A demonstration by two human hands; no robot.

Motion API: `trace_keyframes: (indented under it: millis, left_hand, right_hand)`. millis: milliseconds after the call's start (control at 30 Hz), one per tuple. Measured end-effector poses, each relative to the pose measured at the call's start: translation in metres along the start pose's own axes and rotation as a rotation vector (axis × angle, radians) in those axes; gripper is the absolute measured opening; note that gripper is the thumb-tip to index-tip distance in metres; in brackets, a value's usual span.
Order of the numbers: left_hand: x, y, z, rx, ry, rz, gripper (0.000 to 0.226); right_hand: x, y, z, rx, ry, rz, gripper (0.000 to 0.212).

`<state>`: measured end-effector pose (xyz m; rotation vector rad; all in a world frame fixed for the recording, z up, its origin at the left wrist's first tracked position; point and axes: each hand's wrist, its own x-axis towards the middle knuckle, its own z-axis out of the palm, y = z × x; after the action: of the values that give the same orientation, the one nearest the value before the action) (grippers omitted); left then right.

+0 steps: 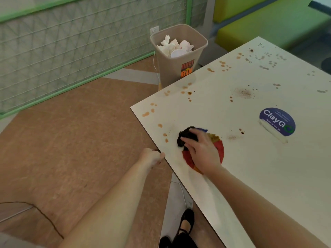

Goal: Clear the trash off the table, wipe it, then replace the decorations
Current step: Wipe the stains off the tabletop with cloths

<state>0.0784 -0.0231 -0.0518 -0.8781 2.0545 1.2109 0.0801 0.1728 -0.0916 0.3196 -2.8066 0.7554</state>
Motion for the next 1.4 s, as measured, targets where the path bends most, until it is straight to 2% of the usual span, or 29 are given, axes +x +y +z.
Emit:
trace_keyframes:
  millis: [67, 133, 233, 300, 367, 533, 600, 667, 767, 833, 900, 933, 1000, 1100, 1133, 1233, 1400]
  left_hand:
    - [0.002, -0.001, -0.001, -0.002, -0.011, -0.028, 0.029]
    - [0.004, -0.002, -0.001, -0.007, -0.013, -0.041, 0.035]
    - [0.006, -0.006, -0.002, 0.007, -0.009, -0.037, 0.033]
    - [0.006, -0.006, -0.001, 0.005, -0.003, -0.029, 0.037]
    - [0.005, -0.005, 0.001, -0.011, -0.002, -0.015, 0.042]
    - [-0.002, -0.005, 0.002, 0.025, 0.042, 0.031, 0.031]
    - [-0.001, -0.008, 0.002, 0.008, 0.057, 0.026, 0.034]
    - [0.002, -0.009, 0.003, -0.008, 0.068, 0.012, 0.035]
    - [0.001, -0.006, 0.006, -0.028, 0.148, 0.042, 0.051]
    - [-0.004, -0.003, 0.007, 0.148, 0.276, 0.102, 0.057]
    - [-0.013, 0.004, 0.011, 0.393, 0.393, 0.225, 0.059]
    - [-0.015, 0.008, 0.015, 0.463, 0.439, 0.298, 0.059]
    - [-0.020, 0.019, 0.027, 0.550, 0.464, 0.453, 0.052]
    - [-0.022, 0.040, 0.048, 0.632, 0.388, 0.612, 0.032]
    - [-0.021, 0.049, 0.056, 0.638, 0.359, 0.653, 0.027]
    - [-0.015, 0.072, 0.074, 0.695, 0.319, 0.749, 0.036]
    - [0.008, 0.108, 0.090, 0.906, 0.283, 0.834, 0.058]
  right_hand:
    - [0.019, -0.008, 0.000, -0.060, 0.035, 0.123, 0.022]
    - [0.022, -0.024, 0.003, -0.001, -0.005, 0.173, 0.025]
    - [-0.004, -0.039, 0.005, 0.106, -0.073, 0.071, 0.018]
    - [-0.022, -0.040, 0.002, 0.098, -0.097, -0.034, 0.012]
    - [-0.012, -0.034, 0.003, 0.076, -0.084, -0.055, 0.012]
    - [0.022, -0.046, 0.015, 0.055, -0.005, 0.165, 0.014]
    - [0.004, -0.049, 0.014, 0.052, -0.011, 0.122, 0.014]
    - [-0.023, -0.046, 0.005, 0.039, -0.043, -0.020, 0.015]
    - [-0.031, -0.019, -0.011, -0.045, -0.053, -0.127, 0.016]
    - [-0.017, 0.001, -0.018, -0.048, 0.009, 0.017, 0.015]
    - [-0.007, 0.008, -0.021, -0.024, 0.056, 0.206, 0.016]
    - [-0.009, 0.003, -0.020, -0.025, 0.075, 0.242, 0.016]
    - [-0.029, -0.012, -0.018, -0.032, 0.085, 0.194, 0.016]
    - [-0.071, -0.010, -0.027, -0.073, 0.043, -0.030, 0.020]
    - [-0.077, 0.002, -0.033, -0.101, 0.053, -0.037, 0.018]
    - [-0.076, 0.039, -0.052, -0.122, 0.164, 0.206, 0.030]
    - [-0.046, 0.079, -0.069, 0.115, 0.258, 0.536, 0.021]
